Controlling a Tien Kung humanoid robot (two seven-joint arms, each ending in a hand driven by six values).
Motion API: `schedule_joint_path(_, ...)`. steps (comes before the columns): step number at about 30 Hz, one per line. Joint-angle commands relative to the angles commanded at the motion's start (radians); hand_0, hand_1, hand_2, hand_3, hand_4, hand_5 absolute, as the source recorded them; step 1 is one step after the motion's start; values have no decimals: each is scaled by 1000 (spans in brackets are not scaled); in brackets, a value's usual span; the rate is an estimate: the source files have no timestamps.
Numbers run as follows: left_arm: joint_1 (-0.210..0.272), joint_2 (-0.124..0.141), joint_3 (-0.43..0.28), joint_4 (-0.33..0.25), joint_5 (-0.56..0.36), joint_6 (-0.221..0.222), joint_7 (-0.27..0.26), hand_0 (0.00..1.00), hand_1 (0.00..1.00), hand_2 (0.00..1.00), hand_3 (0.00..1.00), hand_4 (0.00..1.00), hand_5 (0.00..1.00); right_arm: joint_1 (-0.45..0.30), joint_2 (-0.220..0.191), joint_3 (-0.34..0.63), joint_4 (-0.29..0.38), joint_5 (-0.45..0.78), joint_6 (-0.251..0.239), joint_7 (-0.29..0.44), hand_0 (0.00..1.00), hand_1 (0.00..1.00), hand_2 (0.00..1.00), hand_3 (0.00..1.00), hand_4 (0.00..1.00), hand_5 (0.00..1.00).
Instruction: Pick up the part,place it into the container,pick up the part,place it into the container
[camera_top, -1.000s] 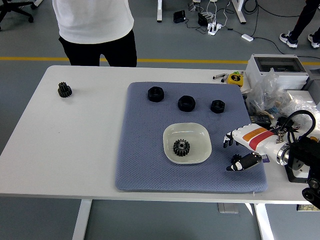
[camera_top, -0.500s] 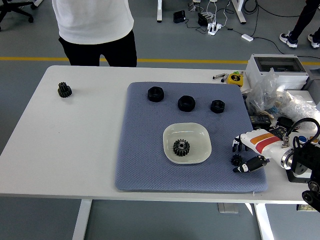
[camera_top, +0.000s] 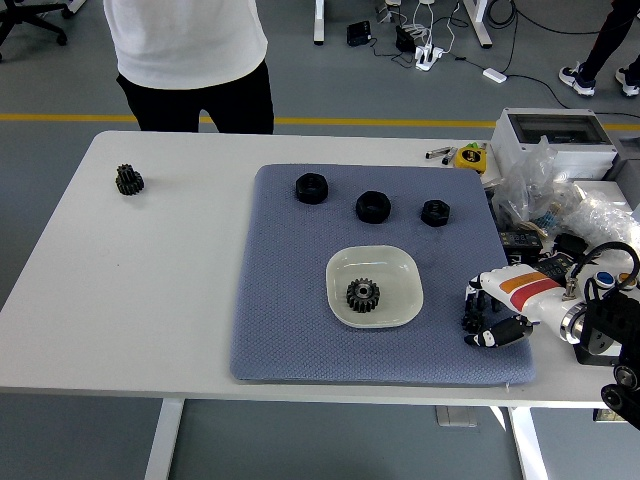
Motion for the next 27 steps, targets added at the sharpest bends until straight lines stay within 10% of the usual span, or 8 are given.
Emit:
schedule_joint_path(11,4,0,-9,0,17,-4,4,634,617,606,553,595,509,7,0,-6,5,8,-17,1,181,377,455,519,842,250)
schedule_joint_path(12,4,0,-10,0,18,-4,5,634,616,607,553,595,510,7,0,-8,6,8,-18,1,206,343,430,524,841,59)
schedule_joint_path(27,4,-1,-21,-1,39,-8,10,633,615,608,554,595,509,10,3,-28,9,-3,-39,6,84,210,315,492,767,112)
